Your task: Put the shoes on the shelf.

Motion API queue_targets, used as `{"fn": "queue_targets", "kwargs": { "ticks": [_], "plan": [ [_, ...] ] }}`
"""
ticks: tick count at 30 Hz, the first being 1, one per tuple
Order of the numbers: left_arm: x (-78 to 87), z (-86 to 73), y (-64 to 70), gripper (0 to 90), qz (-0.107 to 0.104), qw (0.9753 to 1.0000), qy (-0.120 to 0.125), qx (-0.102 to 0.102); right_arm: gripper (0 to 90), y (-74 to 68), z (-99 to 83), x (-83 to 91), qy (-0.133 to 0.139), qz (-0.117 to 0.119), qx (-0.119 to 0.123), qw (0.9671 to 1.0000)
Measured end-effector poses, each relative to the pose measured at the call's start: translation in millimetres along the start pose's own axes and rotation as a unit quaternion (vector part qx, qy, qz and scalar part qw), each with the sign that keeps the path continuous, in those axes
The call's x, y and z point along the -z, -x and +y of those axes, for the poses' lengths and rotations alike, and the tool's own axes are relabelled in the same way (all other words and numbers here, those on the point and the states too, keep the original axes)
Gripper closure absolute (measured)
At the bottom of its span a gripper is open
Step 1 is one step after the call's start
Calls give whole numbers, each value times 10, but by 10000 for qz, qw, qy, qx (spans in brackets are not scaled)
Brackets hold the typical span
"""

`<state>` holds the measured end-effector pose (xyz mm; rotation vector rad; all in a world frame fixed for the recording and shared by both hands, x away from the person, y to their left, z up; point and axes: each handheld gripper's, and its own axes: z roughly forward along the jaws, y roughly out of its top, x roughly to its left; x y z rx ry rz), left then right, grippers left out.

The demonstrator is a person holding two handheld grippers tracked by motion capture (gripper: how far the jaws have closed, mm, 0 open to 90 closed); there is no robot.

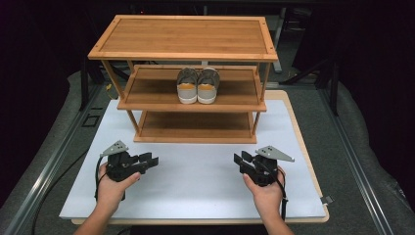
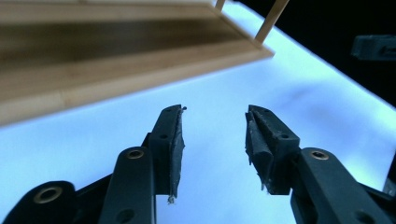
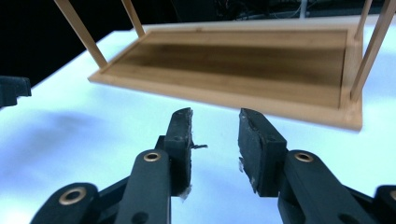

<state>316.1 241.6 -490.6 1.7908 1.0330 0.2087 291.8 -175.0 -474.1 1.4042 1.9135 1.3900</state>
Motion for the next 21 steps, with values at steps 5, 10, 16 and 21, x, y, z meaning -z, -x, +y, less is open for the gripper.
{"fn": "queue_targets", "kwargs": {
  "ticks": [5,10,16,21],
  "plan": [
    [-46,-128,-50,520,146,9999,-14,-12,618,20,-209,-49,-152,-46,147,9998],
    [-142,-242,-85,501,216,9996,-154,-89,622,65,-361,-128,-339,-23,179,9993],
    [-262,-347,-82,493,170,9992,-347,-126,623,96,-442,-194,-507,-81,357,9980],
    [-357,-402,-4,482,133,9982,-512,-275,605,60,-520,-272,-653,-81,499,9966]
  ]
}}
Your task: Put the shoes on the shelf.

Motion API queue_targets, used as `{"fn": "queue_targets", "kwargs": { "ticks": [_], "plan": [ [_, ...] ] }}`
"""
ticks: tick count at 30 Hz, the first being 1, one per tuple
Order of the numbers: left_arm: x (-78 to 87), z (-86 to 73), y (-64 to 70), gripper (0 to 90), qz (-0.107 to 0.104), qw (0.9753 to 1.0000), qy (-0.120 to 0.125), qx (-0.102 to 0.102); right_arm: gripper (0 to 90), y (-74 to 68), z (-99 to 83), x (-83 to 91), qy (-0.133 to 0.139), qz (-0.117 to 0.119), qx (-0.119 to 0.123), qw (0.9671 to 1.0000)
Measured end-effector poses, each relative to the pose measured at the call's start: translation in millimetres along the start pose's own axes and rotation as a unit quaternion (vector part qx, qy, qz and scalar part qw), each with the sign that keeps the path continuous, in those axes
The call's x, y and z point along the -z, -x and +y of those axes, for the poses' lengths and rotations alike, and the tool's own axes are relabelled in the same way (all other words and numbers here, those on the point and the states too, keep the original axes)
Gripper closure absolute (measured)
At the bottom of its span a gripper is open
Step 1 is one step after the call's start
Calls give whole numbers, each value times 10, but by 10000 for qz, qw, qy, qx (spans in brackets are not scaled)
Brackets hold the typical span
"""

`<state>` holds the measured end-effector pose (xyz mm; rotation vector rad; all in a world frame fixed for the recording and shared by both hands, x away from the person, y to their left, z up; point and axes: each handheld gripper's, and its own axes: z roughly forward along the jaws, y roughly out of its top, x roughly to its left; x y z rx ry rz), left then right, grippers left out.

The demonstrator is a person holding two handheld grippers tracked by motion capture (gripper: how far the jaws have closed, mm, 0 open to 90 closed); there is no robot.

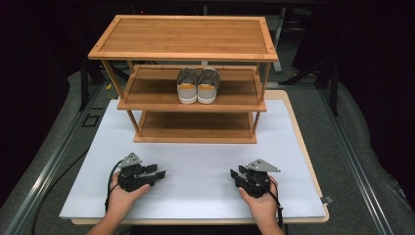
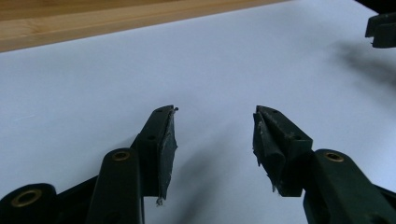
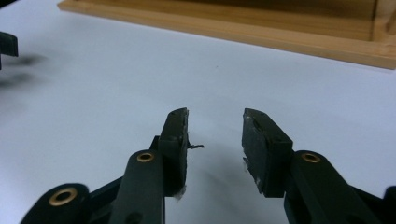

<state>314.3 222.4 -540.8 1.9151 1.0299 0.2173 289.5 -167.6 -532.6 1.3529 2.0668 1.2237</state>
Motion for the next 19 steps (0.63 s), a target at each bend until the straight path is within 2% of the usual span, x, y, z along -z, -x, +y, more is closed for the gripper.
{"fn": "queue_targets", "kwargs": {
  "ticks": [3,4,11,19],
  "plan": [
    [-63,-13,25,447,-78,9999,-126,-31,584,-43,-12,-48,-115,6,82,9999],
    [-73,-17,31,440,-73,9999,-148,-42,574,-50,-14,-61,-113,71,69,9999],
    [-107,-37,52,430,-128,9996,-240,-51,462,-62,-29,-85,-112,91,64,9999],
    [-123,-36,53,426,-128,9995,-267,-121,443,-63,-37,-102,-151,129,112,9997]
  ]
}}
